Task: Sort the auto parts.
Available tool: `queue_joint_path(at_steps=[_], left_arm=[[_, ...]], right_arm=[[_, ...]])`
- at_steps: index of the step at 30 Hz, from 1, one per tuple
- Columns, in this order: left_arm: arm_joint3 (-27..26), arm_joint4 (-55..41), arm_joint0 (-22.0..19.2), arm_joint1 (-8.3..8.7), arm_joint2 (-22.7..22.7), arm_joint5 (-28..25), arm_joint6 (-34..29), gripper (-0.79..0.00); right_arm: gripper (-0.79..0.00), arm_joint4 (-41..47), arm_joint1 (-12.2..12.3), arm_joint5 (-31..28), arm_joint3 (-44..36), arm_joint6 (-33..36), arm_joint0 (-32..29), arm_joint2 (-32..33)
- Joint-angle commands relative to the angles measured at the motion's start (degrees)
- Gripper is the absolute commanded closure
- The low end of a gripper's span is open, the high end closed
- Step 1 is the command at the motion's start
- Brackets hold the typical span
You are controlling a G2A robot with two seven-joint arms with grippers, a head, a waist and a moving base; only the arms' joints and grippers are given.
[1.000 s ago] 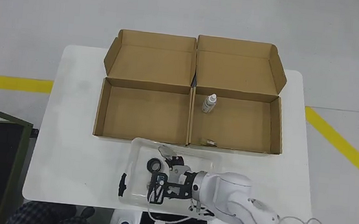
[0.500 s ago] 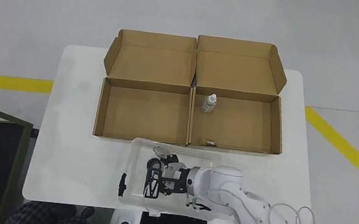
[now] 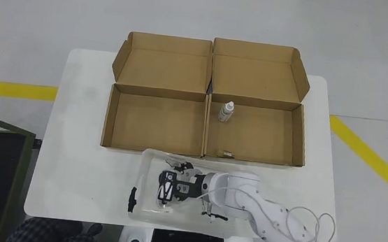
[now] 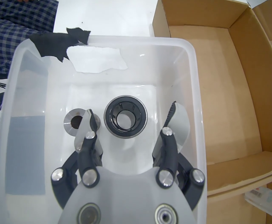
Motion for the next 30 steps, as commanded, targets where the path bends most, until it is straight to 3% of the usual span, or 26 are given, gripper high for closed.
queue_joint_path(at_steps=[1,3,4,11,18,22,30], left_arm=[[0.0,0.0,0.0,0.00,0.0,0.0,0.0,-0.785],[0.0,0.0,0.0,0.00,0.0,0.0,0.0,-0.785],[0.0,0.0,0.0,0.00,0.0,0.0,0.0,-0.785],[0.0,0.0,0.0,0.00,0.0,0.0,0.0,-0.785],[0.0,0.0,0.0,0.00,0.0,0.0,0.0,-0.785],[0.0,0.0,0.0,0.00,0.0,0.0,0.0,-0.785],[0.0,0.0,0.0,0.00,0.0,0.0,0.0,-0.785]], right_arm=[[-0.563,0.2,-0.2,0.1,0.9,0.0,0.4,-0.3],[-0.443,0.5,-0.5,0.2,1.5,-0.2,0.7,-0.6],[-0.419,0.6,-0.6,0.2,1.8,-0.3,0.8,-0.8],[-0.409,1.3,-1.3,-0.1,3.4,-0.7,1.4,-1.6],[-0.283,2.3,-1.8,-0.9,5.0,-1.3,2.1,-1.7],[-0.012,3.3,-2.1,-1.4,5.9,-1.5,2.5,-1.7],[0.000,7.3,-2.0,-4.5,6.6,-3.3,2.5,0.1]])
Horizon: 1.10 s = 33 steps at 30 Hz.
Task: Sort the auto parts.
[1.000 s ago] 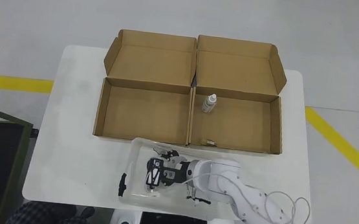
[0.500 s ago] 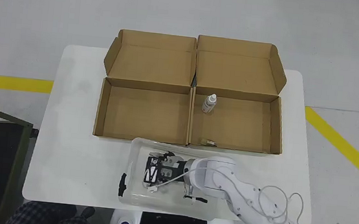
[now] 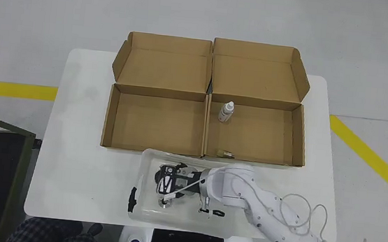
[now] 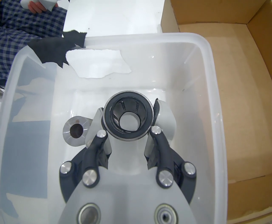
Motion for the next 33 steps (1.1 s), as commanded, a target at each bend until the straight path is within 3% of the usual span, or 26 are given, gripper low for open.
queue_joint_path(at_steps=[1,11,21,27,33], left_arm=[[0.0,0.0,0.0,0.00,0.0,0.0,0.0,-0.785],[0.0,0.0,0.0,0.00,0.0,0.0,0.0,-0.785],[0.0,0.0,0.0,0.00,0.0,0.0,0.0,-0.785],[0.0,0.0,0.0,0.00,0.0,0.0,0.0,-0.785],[0.0,0.0,0.0,0.00,0.0,0.0,0.0,-0.785]], right_arm=[[0.000,0.9,0.2,-0.8,-0.3,-0.1,-0.3,0.7],[0.000,11.3,2.2,-4.9,-2.9,0.9,-3.9,7.8],[0.000,27.4,5.2,-7.5,-8.9,4.2,-10.8,18.5],[0.000,35.4,6.6,-6.0,-11.3,6.9,-13.5,24.0],[0.000,43.1,7.1,-3.4,-9.9,7.8,-12.5,26.7]])
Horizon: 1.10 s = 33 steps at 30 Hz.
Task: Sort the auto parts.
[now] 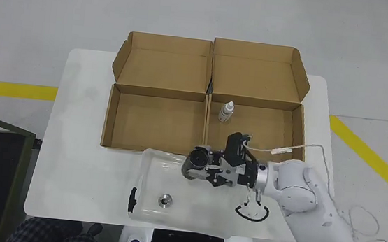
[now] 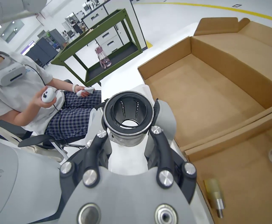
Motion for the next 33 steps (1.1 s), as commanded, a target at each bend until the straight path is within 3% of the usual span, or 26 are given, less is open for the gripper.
queue_joint_path(at_steps=[1,18,33], left_arm=[[0.0,0.0,0.0,0.00,0.0,0.0,0.0,-0.785],[0.0,0.0,0.0,0.00,0.0,0.0,0.0,-0.785],[0.0,0.0,0.0,0.00,0.0,0.0,0.0,-0.785]], right_arm=[[0.000,2.3,0.0,1.1,0.8,-0.1,0.7,0.5],[0.000,8.8,-0.3,8.0,5.0,0.7,7.7,0.6],[0.000,-1.0,-1.7,13.6,6.5,-2.4,12.5,-5.6]])
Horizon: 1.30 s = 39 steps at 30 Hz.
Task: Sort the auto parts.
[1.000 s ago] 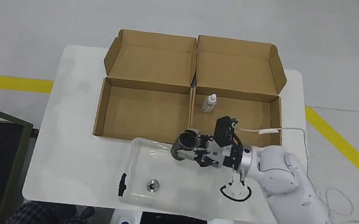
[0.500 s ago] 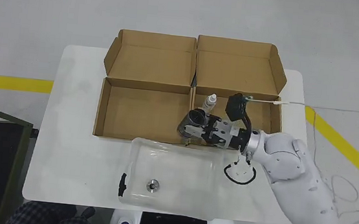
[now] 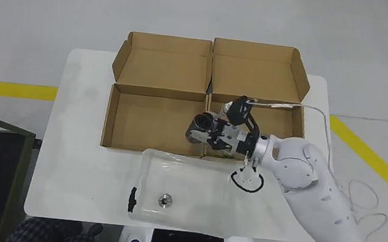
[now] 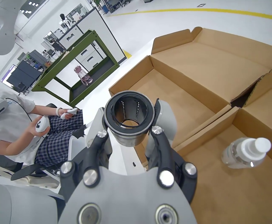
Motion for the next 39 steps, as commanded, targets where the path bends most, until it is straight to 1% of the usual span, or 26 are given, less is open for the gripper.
queue_joint_path(at_steps=[1,12,22,25,30,39], left_arm=[[0.0,0.0,0.0,0.00,0.0,0.0,0.0,-0.785],[0.0,0.0,0.0,0.00,0.0,0.0,0.0,-0.785],[0.0,0.0,0.0,0.00,0.0,0.0,0.0,-0.785],[0.0,0.0,0.0,0.00,0.0,0.0,0.0,-0.785],[0.0,0.0,0.0,0.00,0.0,0.0,0.0,-0.785],[0.0,0.0,0.0,0.00,0.0,0.0,0.0,-0.785]], right_arm=[[0.000,-1.5,-0.3,0.9,0.6,-0.6,1.1,-1.2],[0.000,-10.6,-2.8,5.4,4.2,-4.6,7.5,-9.0],[0.000,-17.8,-5.9,11.1,10.5,-7.0,13.5,-16.3],[0.000,-20.1,-6.8,12.0,12.6,-7.8,14.9,-17.9],[0.000,-22.9,-8.1,14.0,16.2,-9.1,16.6,-19.7],[0.000,-25.5,-9.7,17.3,19.3,-8.4,17.9,-20.6]])
